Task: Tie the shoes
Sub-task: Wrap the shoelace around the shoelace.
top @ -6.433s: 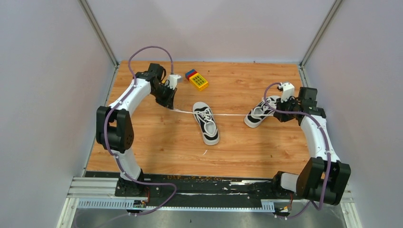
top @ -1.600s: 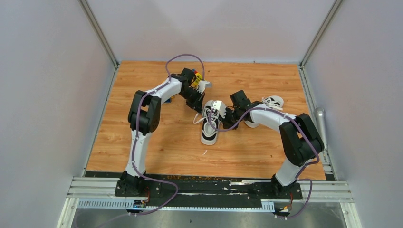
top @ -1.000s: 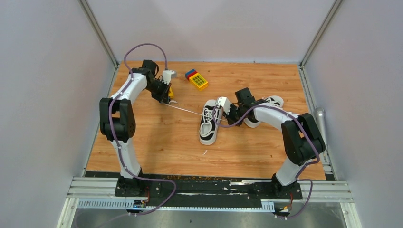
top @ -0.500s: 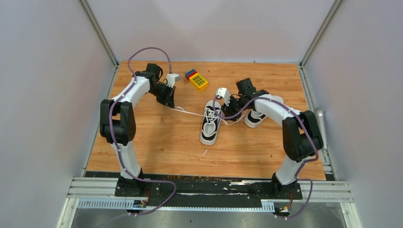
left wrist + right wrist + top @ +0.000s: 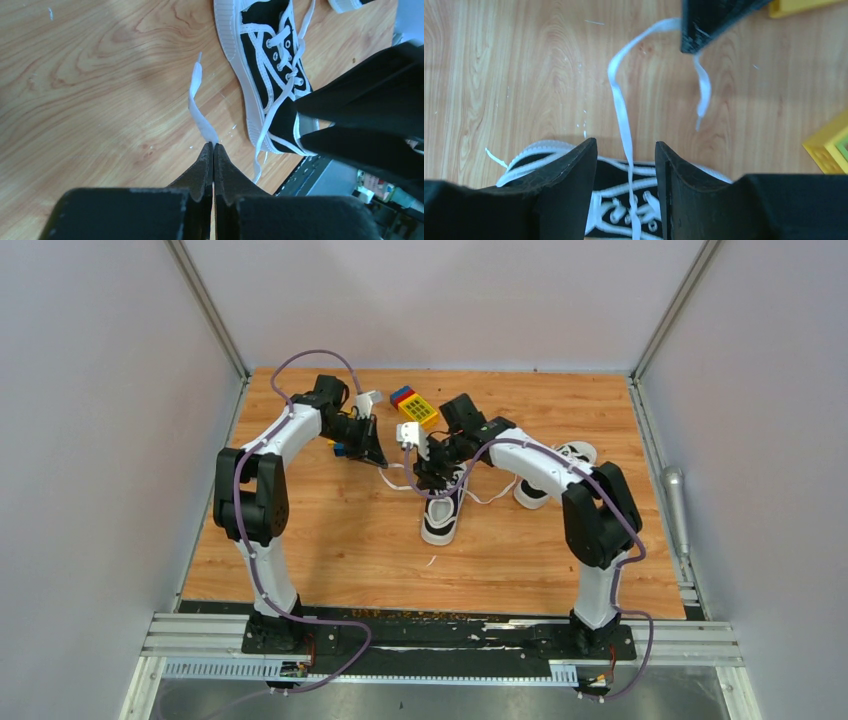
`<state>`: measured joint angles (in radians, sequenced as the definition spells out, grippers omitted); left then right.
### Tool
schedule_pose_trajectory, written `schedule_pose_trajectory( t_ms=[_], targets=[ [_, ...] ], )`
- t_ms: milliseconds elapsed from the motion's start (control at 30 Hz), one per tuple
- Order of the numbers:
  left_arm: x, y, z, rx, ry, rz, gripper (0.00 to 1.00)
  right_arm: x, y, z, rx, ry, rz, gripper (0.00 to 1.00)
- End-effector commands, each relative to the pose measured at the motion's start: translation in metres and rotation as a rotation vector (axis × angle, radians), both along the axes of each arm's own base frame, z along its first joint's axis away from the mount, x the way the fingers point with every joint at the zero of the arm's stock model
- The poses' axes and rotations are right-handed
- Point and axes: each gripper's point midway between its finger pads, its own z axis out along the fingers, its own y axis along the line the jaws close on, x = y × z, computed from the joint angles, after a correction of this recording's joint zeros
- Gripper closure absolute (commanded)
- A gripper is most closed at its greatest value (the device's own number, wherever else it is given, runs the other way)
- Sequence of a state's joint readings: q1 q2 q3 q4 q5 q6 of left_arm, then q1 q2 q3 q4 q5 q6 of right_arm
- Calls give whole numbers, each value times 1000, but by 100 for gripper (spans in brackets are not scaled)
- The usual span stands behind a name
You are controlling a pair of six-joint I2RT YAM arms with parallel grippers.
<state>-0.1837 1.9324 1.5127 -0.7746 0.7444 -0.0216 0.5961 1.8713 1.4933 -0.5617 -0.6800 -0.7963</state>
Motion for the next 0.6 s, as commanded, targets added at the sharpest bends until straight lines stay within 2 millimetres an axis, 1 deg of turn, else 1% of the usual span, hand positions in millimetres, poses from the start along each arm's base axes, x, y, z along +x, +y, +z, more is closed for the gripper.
schedule_pose_trajectory(
  t_ms=[0,100,267,433,567],
  targets=[
    [1,-9,20,-62,-1,34,100,6,30,2,27,-73,90,53],
    [1,-10,19,-68,10,43,100,3,39,-5,22,-97,127,53],
    [4,-10,19,-69,10,43,100,-7,48,-12,26,-125,183,53],
    [5,-10,21,-64,0,40,100,-10,59,-10,68,-125,177,55],
    [0,-8,18,-56,9,34,100,-13,65,-13,80,-114,186,58]
  ],
)
